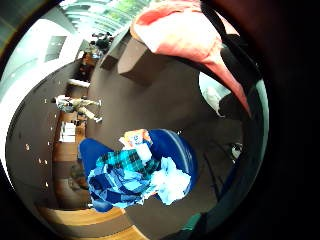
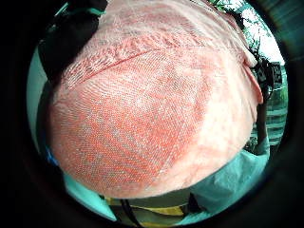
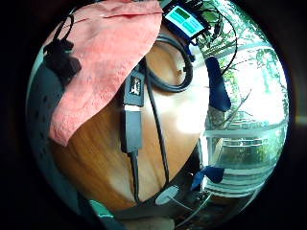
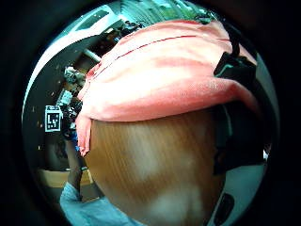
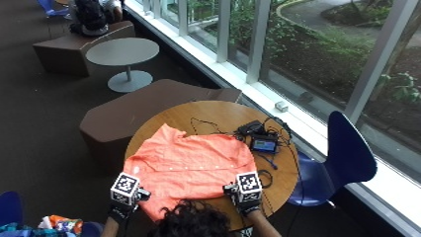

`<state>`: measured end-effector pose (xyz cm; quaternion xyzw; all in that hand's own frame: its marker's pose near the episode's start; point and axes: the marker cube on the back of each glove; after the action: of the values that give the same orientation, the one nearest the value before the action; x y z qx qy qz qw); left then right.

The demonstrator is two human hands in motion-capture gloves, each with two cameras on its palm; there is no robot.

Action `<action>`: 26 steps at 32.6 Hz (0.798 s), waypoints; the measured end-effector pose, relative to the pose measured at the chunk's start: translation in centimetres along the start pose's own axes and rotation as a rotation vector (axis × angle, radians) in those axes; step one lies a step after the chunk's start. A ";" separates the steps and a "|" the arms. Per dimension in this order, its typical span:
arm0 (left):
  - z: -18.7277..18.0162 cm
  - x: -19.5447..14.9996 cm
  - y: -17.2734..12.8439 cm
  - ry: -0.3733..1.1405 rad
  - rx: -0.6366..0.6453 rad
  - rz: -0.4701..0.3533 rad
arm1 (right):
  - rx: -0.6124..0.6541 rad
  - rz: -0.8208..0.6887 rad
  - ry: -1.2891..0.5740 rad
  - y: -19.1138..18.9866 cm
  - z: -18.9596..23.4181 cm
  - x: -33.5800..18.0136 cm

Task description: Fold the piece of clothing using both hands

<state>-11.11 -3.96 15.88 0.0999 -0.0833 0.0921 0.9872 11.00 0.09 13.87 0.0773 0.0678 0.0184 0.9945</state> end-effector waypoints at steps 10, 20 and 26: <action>-3.3 2.4 3.5 0.287 -0.195 0.010 | 0.079 -0.032 -0.051 1.7 -2.1 0.7; -10.0 2.2 5.9 0.604 -0.237 0.117 | -0.344 -0.195 -0.290 5.3 -11.1 3.0; -11.3 -0.6 1.6 0.766 -0.328 0.026 | -0.342 -0.178 -0.389 0.2 -14.8 4.0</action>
<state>-10.39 -0.10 5.18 -0.1013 0.2752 0.1207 0.9484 12.95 2.71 -1.14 -0.0958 -0.1219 -0.0731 0.9852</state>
